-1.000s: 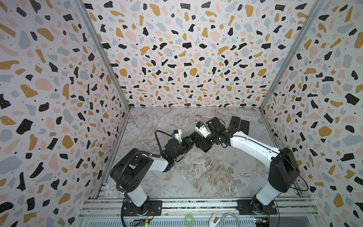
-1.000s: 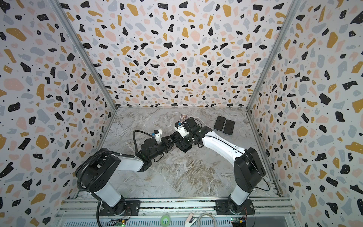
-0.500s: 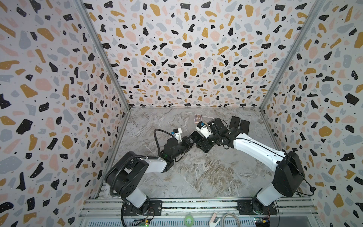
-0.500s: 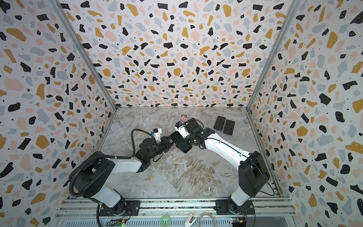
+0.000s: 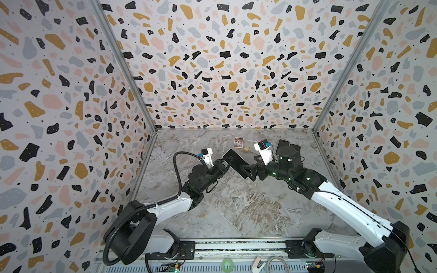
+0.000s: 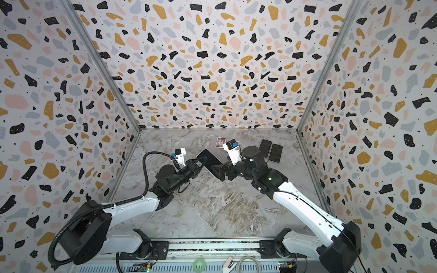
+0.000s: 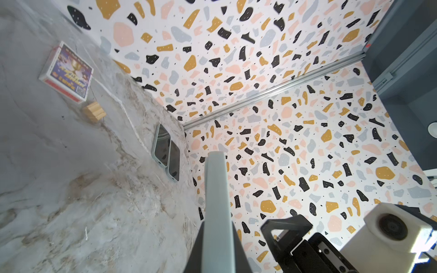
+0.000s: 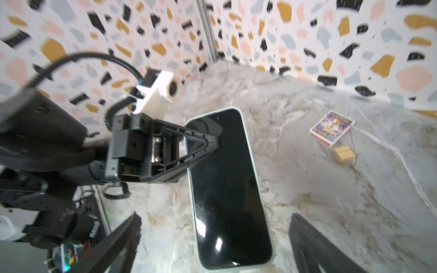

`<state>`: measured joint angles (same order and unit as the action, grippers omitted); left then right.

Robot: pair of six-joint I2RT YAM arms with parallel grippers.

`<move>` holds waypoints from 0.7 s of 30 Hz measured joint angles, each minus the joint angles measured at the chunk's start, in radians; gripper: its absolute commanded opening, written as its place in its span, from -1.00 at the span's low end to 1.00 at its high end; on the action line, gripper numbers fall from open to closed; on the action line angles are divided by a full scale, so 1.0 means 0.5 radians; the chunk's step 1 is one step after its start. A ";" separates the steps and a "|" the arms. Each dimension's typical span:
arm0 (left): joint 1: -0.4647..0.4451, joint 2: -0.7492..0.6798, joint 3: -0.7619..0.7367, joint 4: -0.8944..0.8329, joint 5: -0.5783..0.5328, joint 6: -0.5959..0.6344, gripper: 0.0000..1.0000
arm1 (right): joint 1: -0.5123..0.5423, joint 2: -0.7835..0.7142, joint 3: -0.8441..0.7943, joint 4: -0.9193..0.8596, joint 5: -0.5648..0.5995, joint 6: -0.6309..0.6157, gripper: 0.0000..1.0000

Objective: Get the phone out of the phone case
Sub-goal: 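Grasp the phone's edge with the left gripper while the right gripper releases, then hold the phone up with the left gripper while the right gripper withdraws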

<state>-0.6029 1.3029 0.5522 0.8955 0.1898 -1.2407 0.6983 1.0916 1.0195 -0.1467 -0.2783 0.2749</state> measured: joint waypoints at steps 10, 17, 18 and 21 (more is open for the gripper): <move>0.005 -0.233 0.000 0.105 -0.078 0.021 -1.00 | -0.031 -0.466 -0.503 0.701 -0.247 0.628 0.91; 0.005 -0.397 -0.033 0.355 -0.127 -0.109 -1.00 | 0.019 -0.576 -0.742 1.180 -0.375 0.870 0.81; 0.005 -0.432 -0.047 0.377 -0.138 -0.121 -1.00 | 0.027 -0.582 -0.774 1.235 -0.383 0.893 0.80; 0.005 -0.545 -0.098 0.417 -0.177 -0.157 -1.00 | 0.063 -0.588 -0.889 1.456 -0.414 0.980 0.75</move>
<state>-0.6003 1.0306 0.5034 1.1042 0.1013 -1.3193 0.7296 0.7975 0.5751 0.5812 -0.4854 0.7647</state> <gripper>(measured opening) 0.119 0.894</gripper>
